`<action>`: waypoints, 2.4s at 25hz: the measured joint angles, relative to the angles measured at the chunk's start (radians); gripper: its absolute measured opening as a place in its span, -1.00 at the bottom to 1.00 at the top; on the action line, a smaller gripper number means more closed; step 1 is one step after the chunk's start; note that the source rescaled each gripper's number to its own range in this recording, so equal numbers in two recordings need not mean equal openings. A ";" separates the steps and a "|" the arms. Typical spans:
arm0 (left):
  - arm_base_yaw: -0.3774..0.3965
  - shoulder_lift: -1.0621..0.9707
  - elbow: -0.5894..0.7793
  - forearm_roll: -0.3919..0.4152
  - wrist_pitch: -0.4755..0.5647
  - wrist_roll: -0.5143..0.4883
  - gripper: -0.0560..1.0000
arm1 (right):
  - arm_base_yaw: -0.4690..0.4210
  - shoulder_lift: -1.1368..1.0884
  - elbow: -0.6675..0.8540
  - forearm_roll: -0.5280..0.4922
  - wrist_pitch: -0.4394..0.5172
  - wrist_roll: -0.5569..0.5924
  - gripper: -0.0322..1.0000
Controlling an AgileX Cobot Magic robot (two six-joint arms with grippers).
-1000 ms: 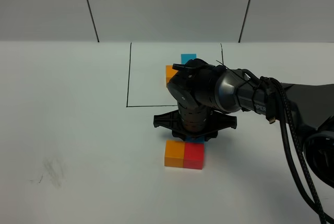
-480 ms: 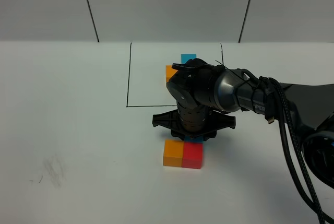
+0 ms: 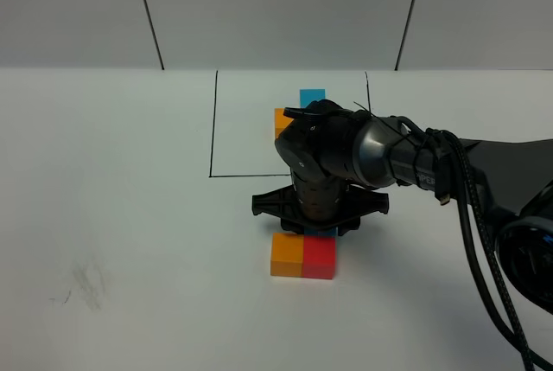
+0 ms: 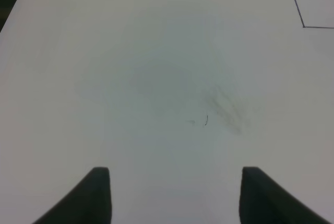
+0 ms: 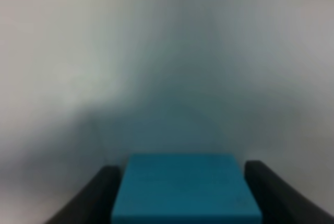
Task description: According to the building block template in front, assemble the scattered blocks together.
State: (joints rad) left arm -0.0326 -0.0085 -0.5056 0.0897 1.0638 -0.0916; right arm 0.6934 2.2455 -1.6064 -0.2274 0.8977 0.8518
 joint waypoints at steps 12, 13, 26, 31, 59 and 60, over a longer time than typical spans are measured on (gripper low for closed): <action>0.000 0.000 0.000 0.000 0.000 0.000 -0.49 | 0.000 -0.003 -0.248 -0.080 0.275 -0.148 0.83; 0.000 0.000 0.000 0.000 0.000 0.000 -0.49 | 0.000 -0.011 -0.277 -0.095 0.291 -0.169 0.90; 0.000 0.000 0.000 0.000 0.000 0.000 -0.49 | -0.256 -0.184 -0.732 -0.214 0.309 -0.803 0.99; 0.000 0.000 0.000 0.000 0.000 0.000 -0.49 | -0.453 -0.271 -0.779 -0.110 0.314 -1.123 0.99; 0.000 0.000 0.000 0.000 0.000 0.000 -0.49 | -0.953 -1.344 0.167 0.102 0.264 -1.304 0.91; 0.000 0.000 0.000 0.000 0.000 0.000 -0.49 | -0.953 -1.426 0.210 0.105 0.225 -1.300 0.90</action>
State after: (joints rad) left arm -0.0326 -0.0085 -0.5056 0.0897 1.0638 -0.0916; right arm -0.2592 0.8196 -1.3960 -0.1220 1.1224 -0.4478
